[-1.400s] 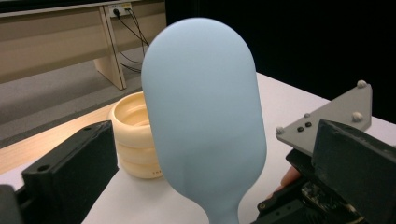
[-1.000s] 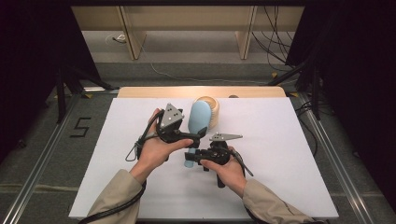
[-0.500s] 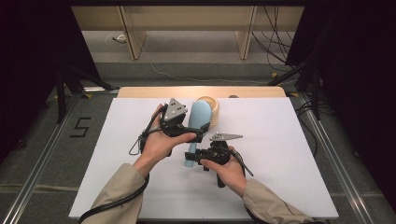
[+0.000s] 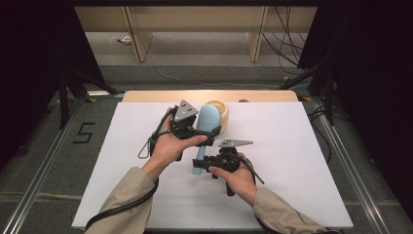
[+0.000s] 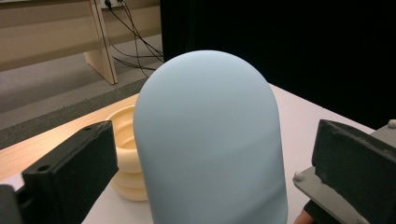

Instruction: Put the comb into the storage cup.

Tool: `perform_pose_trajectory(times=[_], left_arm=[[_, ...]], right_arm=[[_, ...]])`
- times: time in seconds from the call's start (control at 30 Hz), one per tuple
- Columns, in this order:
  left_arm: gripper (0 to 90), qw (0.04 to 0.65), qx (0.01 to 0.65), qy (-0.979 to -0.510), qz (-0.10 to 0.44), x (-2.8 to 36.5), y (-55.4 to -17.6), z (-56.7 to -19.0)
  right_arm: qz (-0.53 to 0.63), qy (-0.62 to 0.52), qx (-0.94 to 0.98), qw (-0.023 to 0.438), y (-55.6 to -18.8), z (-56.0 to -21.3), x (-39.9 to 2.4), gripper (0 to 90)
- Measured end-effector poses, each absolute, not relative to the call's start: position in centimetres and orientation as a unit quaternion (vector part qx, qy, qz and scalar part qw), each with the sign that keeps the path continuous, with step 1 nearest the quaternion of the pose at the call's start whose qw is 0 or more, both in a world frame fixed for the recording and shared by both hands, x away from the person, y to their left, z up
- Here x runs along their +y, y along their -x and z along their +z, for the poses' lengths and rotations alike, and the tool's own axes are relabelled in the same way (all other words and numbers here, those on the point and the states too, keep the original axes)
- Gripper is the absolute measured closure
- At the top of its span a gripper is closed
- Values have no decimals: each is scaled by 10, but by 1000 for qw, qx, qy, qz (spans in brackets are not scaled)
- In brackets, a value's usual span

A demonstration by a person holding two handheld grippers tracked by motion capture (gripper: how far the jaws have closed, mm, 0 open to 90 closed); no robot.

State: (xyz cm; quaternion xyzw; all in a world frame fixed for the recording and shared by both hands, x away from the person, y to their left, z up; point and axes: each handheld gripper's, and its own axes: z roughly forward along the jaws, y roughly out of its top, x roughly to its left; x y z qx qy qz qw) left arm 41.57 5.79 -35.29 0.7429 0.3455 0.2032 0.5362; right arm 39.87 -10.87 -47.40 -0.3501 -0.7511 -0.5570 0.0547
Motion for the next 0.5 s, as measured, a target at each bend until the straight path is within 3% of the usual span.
perform_pose_trajectory(times=[0.5], left_arm=[[0,532,350,-746,196,50,-425,-352]], right_arm=[[-558,349,-751,53,-399,-474,-109,671]])
